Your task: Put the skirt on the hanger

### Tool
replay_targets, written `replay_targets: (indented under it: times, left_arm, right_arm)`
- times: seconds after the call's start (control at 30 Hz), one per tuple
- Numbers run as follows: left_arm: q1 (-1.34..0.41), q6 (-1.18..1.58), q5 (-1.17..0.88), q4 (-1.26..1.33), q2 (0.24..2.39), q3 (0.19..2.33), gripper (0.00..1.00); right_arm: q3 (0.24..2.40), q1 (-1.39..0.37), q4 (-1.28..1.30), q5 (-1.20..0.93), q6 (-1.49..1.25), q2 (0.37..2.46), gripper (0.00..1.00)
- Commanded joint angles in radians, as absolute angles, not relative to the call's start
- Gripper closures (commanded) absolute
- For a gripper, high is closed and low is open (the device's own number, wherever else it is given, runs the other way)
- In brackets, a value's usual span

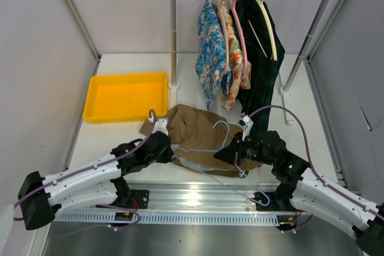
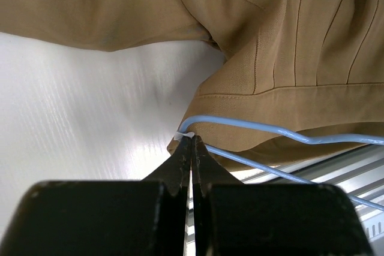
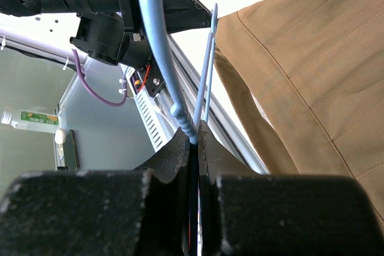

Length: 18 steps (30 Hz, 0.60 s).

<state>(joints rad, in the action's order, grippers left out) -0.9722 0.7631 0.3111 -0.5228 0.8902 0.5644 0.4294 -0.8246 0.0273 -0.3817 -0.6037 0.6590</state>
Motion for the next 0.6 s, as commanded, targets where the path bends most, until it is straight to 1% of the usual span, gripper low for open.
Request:
replay_targets:
  times: [0.0,0.1,0.2,0.57]
  left_arm:
    - [-0.977,0.776,0.341,-0.525,0.876,0.575,1.0]
    - [-0.977,0.776,0.348,-0.541,0.859,0.581,1.0]
    - [-0.976,0.778,0.364,-0.561,0.854,0.583,1.0]
    - [-0.976,0.787,0.377,-0.555,0.885,0.594,1.0]
  right_arm:
    - [0.442,-0.822,-0.003,-0.371,-0.611,0.647,1.0]
    - [0.442,-0.822,0.001,-0.373,-0.609,0.646,1.0]
    - [0.446,-0.821,0.058,-0.365,-0.592,0.634,1.0]
    - [0.445,-0.822,0.077,-0.388,-0.583,0.6,1.0]
